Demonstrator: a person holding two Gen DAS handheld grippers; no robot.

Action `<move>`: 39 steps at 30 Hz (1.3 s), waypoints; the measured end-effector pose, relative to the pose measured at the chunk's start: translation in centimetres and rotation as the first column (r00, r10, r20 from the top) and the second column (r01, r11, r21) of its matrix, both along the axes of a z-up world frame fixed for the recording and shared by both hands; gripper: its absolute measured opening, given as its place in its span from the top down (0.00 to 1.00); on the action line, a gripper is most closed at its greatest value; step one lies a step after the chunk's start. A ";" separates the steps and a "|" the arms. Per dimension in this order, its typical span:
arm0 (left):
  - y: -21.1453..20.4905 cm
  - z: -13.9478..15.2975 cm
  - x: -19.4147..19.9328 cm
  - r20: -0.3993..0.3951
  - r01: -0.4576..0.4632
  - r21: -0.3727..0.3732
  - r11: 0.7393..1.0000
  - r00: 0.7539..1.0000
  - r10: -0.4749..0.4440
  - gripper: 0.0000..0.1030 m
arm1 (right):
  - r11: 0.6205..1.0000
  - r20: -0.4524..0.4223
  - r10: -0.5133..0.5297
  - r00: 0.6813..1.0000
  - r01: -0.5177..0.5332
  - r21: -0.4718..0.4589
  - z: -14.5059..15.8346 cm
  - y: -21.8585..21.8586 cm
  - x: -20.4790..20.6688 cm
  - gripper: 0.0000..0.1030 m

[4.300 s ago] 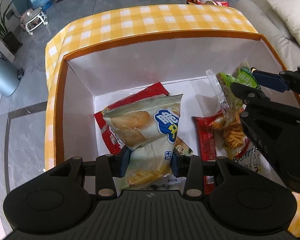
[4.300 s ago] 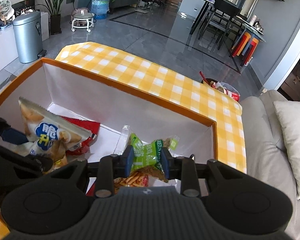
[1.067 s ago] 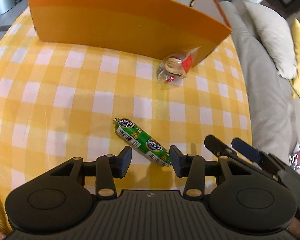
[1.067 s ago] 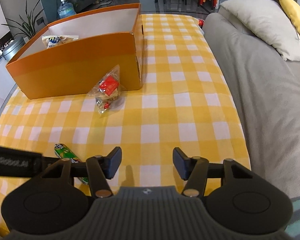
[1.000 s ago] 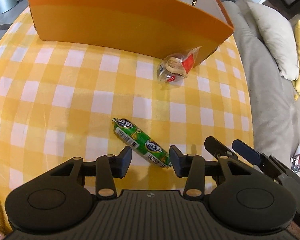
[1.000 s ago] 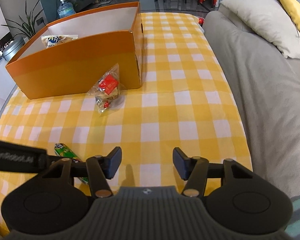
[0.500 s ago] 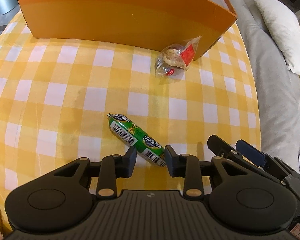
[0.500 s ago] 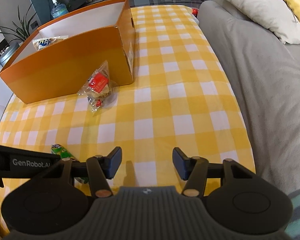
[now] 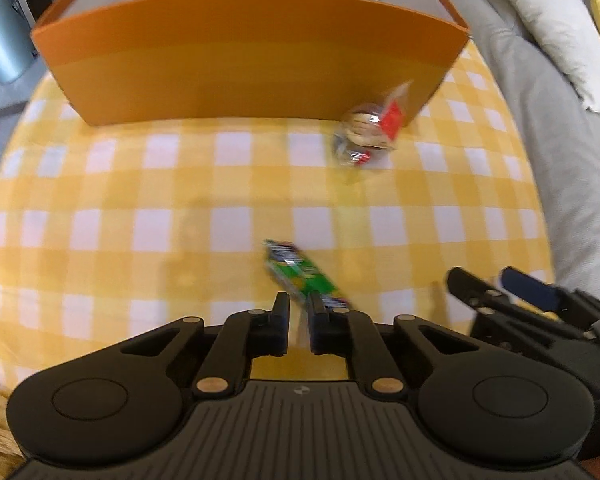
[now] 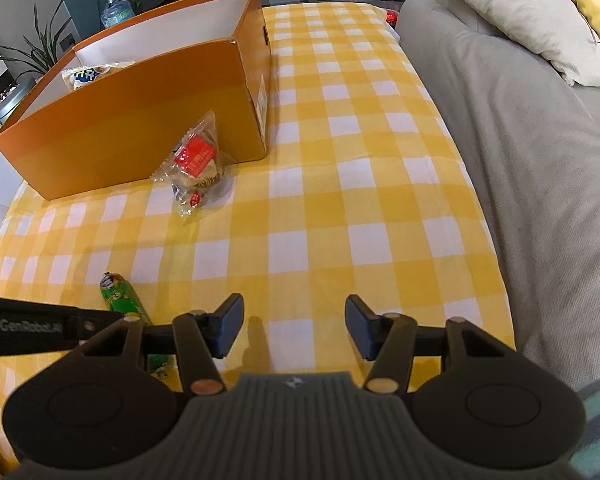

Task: Organize snacks
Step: 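Lower the left tool onto the green sausage stick and close on it, then grasp the clear candy bag with right tool while left tool holds sausage stick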

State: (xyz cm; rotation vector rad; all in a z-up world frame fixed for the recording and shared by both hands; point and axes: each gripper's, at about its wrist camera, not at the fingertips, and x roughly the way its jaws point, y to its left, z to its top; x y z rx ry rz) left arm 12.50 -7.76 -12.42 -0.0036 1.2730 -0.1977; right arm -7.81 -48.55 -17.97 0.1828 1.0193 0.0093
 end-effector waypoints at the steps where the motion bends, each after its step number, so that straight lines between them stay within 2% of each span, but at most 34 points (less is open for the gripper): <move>1: 0.3 -0.1 0.0 0.000 -0.006 -0.003 1.000 1.000 0.006 0.90 | 1.000 0.000 0.001 1.000 -0.001 0.000 0.0 0.0 0.0 0.47; 5: 1.5 -0.4 0.2 -0.028 -0.066 -0.115 0.991 0.998 0.063 0.87 | 1.000 0.007 0.015 1.000 -0.015 0.002 -0.1 0.3 0.0 0.47; 7: 1.8 -0.6 0.1 -0.061 -0.094 -0.203 0.975 0.995 0.084 0.86 | 1.000 0.012 0.021 1.000 -0.021 0.006 -0.1 0.4 -0.1 0.47; 10: 1.7 -1.0 0.2 -0.089 -0.154 -0.259 0.953 0.987 0.135 0.81 | 1.000 0.007 0.024 1.000 -0.024 0.010 -0.2 0.4 -0.1 0.47; 13: 1.1 -0.9 0.4 -0.068 -0.164 -0.249 0.954 0.986 0.152 0.79 | 1.000 -0.015 0.024 1.000 -0.024 -0.001 -0.5 0.5 0.0 0.49; 18: -0.1 -1.0 0.7 -0.043 -0.177 -0.187 0.966 0.984 0.172 0.78 | 1.000 -0.019 0.024 1.000 -0.025 -0.006 -0.6 0.7 0.1 0.49; 21: -0.1 -1.8 1.2 -0.087 -0.222 -0.187 0.957 0.974 0.209 0.63 | 1.000 -0.025 0.023 0.999 -0.023 -0.006 -0.7 0.7 0.1 0.49; 26: -0.6 -2.5 1.6 -0.092 -0.217 -0.188 0.958 0.975 0.203 0.59 | 1.000 -0.028 0.019 0.999 -0.019 0.000 -0.9 0.6 0.3 0.49; 29: -1.1 -2.4 1.7 -0.063 -0.194 -0.160 0.968 0.980 0.186 0.60 | 1.000 -0.026 0.022 0.999 -0.022 0.004 -0.9 0.7 0.3 0.49; 33: -1.4 -2.4 1.9 -0.039 -0.137 -0.134 0.981 0.990 0.133 0.75 | 1.000 -0.020 0.028 0.999 -0.028 0.009 -1.0 0.8 0.4 0.49; 37: -1.2 -2.2 2.0 -0.012 -0.085 -0.083 0.993 0.996 0.084 0.76 | 0.999 0.010 0.032 0.999 -0.033 0.018 -0.7 0.9 0.4 0.48; 39: -0.8 -2.0 2.2 0.003 -0.065 -0.058 0.996 0.998 0.066 0.76 | 0.999 0.036 0.033 0.999 -0.033 0.009 -0.5 1.1 0.4 0.43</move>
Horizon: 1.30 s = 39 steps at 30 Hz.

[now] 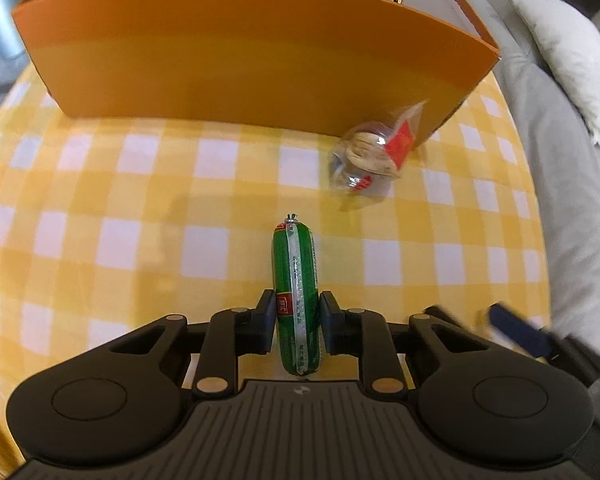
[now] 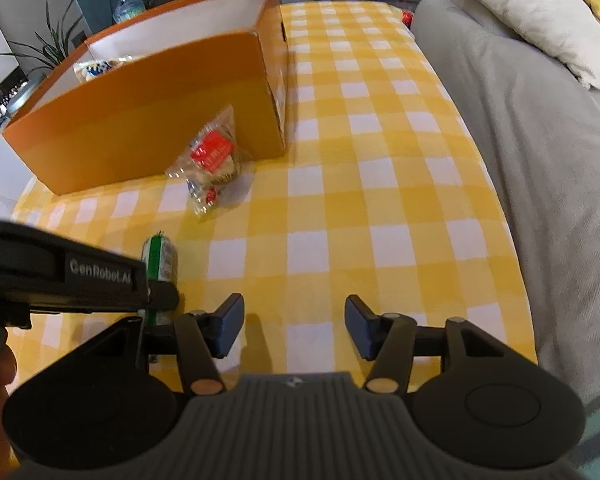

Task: Organize snacks
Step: 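Grasp the clear candy bag with right tool while left tool holds sausage stick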

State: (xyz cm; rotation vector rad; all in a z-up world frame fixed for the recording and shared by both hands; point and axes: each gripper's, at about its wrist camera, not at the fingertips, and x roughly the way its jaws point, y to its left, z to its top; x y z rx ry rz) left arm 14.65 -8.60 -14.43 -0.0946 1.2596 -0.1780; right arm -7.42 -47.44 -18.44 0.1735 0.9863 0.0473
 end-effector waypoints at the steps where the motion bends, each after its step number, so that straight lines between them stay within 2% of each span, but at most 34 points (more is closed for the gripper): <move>1: 0.3 0.1 0.1 0.008 0.009 0.011 1.000 1.000 -0.009 0.76 | 1.000 0.020 0.001 1.000 -0.001 -0.007 0.2 0.1 0.0 0.43; 6: 2.1 0.9 1.1 0.051 0.030 0.070 0.997 0.998 -0.034 0.76 | 0.999 0.110 0.018 0.994 -0.014 -0.042 1.2 1.0 0.3 0.39; 11: 4.1 1.4 2.5 0.061 0.007 0.078 0.997 0.998 -0.012 0.76 | 0.999 0.152 0.050 0.987 -0.046 -0.025 1.7 2.2 2.0 0.39; 15: 5.1 1.7 3.3 0.064 -0.006 0.076 0.997 0.998 0.001 0.76 | 0.995 0.173 -0.024 0.985 0.007 0.100 2.5 1.8 3.8 0.39; 17: 5.2 1.6 3.6 0.064 -0.008 0.074 0.997 0.998 0.003 0.76 | 0.991 0.182 -0.058 0.982 0.035 0.128 2.7 1.7 4.8 0.39; 22: 5.5 1.5 4.1 0.071 0.007 0.092 0.996 0.997 -0.014 0.76 | 0.986 0.135 -0.087 0.987 0.066 0.152 1.9 2.2 7.8 0.40; 26: 5.6 0.8 4.2 0.047 0.001 0.082 0.997 0.999 -0.005 0.76 | 0.983 0.087 -0.097 0.991 0.082 0.165 1.0 2.8 9.3 0.48; 31: 6.0 0.8 4.2 0.047 -0.006 0.065 0.998 0.999 0.003 0.76 | 0.984 0.065 -0.083 0.994 0.071 0.166 0.4 3.5 10.1 0.53; 34: 6.1 0.7 4.2 0.047 -0.018 0.064 0.998 0.999 0.015 0.75 | 0.980 0.053 -0.081 0.995 0.070 0.187 0.2 3.6 10.2 0.59; 39: 6.5 0.5 4.1 0.035 -0.047 0.051 0.998 0.998 0.045 0.75 | 0.986 0.059 -0.052 0.997 0.042 0.159 0.3 3.9 9.9 0.66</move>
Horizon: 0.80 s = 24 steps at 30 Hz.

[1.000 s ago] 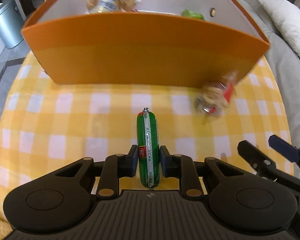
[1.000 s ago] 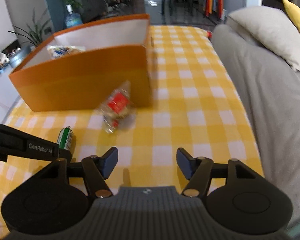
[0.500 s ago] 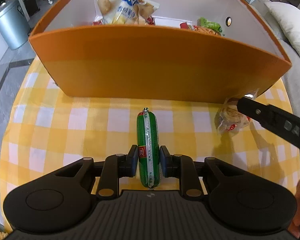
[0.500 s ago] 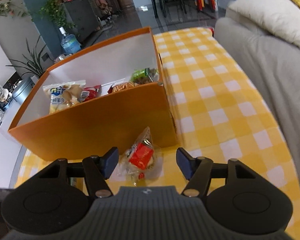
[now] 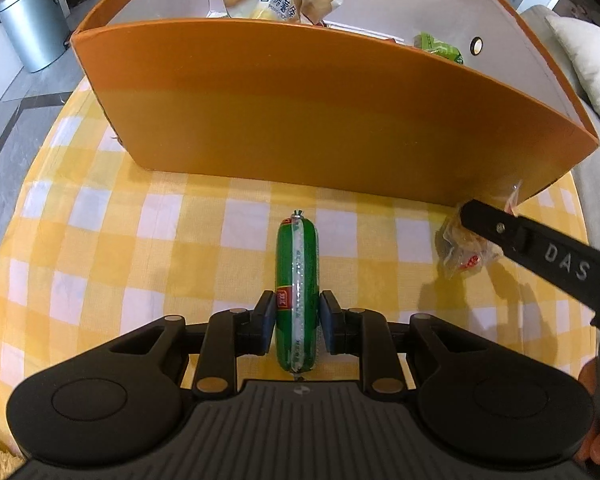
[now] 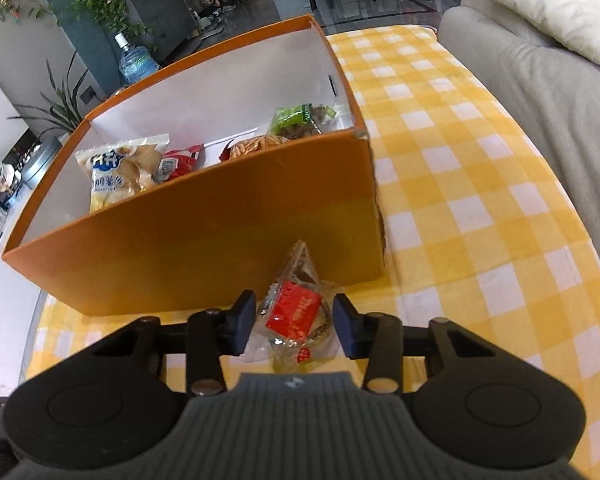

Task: Organize snacks
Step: 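Grasp the clear candy bag with right tool while left tool holds sausage stick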

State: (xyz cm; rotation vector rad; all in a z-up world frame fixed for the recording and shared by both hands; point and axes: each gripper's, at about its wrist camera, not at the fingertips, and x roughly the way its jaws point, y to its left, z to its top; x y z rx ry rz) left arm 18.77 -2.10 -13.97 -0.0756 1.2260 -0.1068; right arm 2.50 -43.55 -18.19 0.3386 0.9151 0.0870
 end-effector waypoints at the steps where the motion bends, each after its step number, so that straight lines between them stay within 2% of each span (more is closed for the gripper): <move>1: 0.0 0.0 -0.1 0.004 0.003 0.003 1.000 1.000 -0.003 0.75 | 1.000 0.000 0.005 1.000 -0.005 -0.004 0.0 0.0 -0.1 0.66; 7: -0.5 -0.1 -0.7 0.041 0.023 0.031 0.999 0.999 -0.024 0.74 | 1.000 -0.009 0.017 1.000 -0.017 -0.005 0.2 0.0 -1.0 0.70; 15: -0.6 0.2 -1.2 0.040 0.024 0.017 1.000 0.999 -0.024 0.76 | 0.999 -0.021 0.038 0.999 -0.038 -0.009 0.9 -0.3 -3.1 0.75; 24: 0.3 3.5 -3.5 0.100 0.060 -0.027 0.998 0.993 -0.057 0.76 | 0.999 0.002 0.043 0.999 -0.043 -0.017 3.1 -0.8 -6.2 0.75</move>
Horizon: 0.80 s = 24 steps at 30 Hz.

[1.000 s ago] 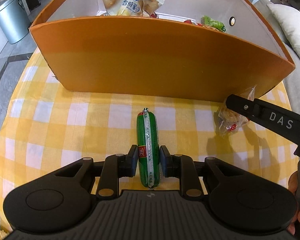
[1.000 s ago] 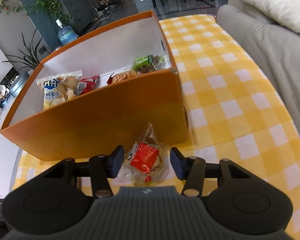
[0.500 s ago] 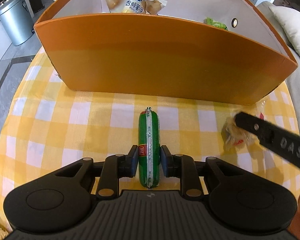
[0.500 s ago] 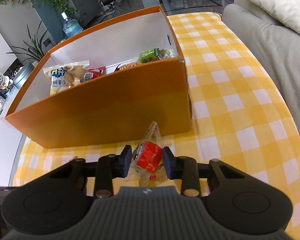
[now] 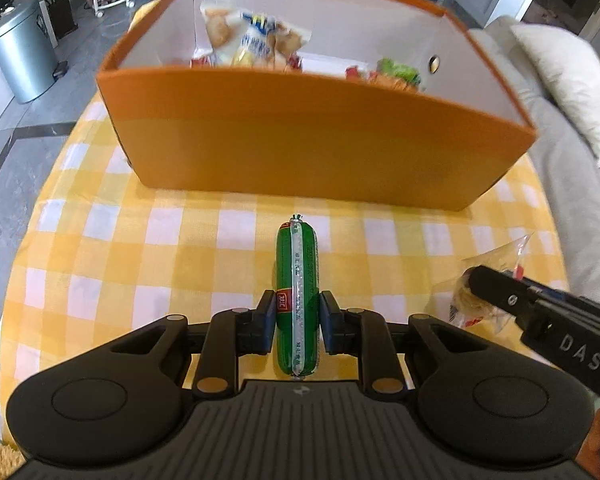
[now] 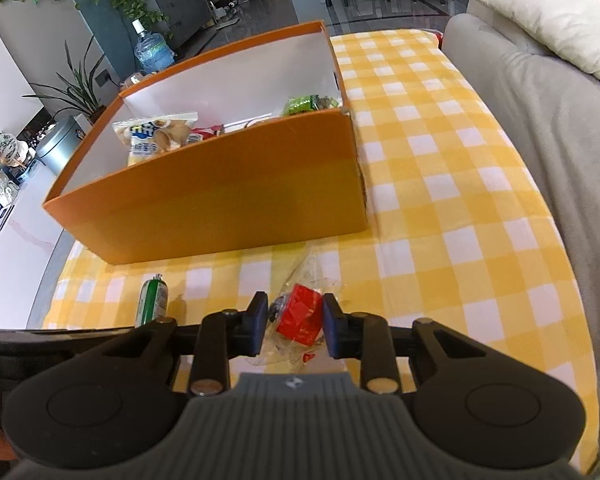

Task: Organize snacks
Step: 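Grasp the clear candy bag with right tool while left tool holds sausage stick, then carry both items over the box and open both tools to drop them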

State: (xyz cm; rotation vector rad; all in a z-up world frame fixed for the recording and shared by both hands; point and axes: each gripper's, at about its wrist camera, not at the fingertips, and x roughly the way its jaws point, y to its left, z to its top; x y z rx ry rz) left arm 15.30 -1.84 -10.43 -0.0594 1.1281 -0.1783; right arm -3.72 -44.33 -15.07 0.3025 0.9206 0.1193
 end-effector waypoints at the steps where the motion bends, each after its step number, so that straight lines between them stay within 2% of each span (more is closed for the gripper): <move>1: 0.1 0.6 -0.2 0.011 0.004 -0.007 1.000 1.000 -0.004 0.76 | 1.000 0.007 0.001 1.000 -0.001 -0.002 0.4 0.0 -0.3 0.75; 6: 0.8 3.4 -1.2 0.067 0.034 -0.034 0.999 0.997 -0.032 0.76 | 1.000 0.045 0.000 0.999 0.001 -0.005 2.4 0.2 -1.8 0.75; 15: 1.4 8.0 -0.5 0.157 0.077 -0.071 0.994 0.985 -0.065 0.76 | 1.000 0.124 0.003 0.992 -0.002 -0.007 5.9 0.3 -3.9 0.76; 24: 1.9 11.3 1.7 0.216 0.110 -0.048 0.993 0.972 -0.097 0.76 | 0.999 0.192 0.029 0.981 -0.022 -0.040 8.9 0.6 -2.7 0.76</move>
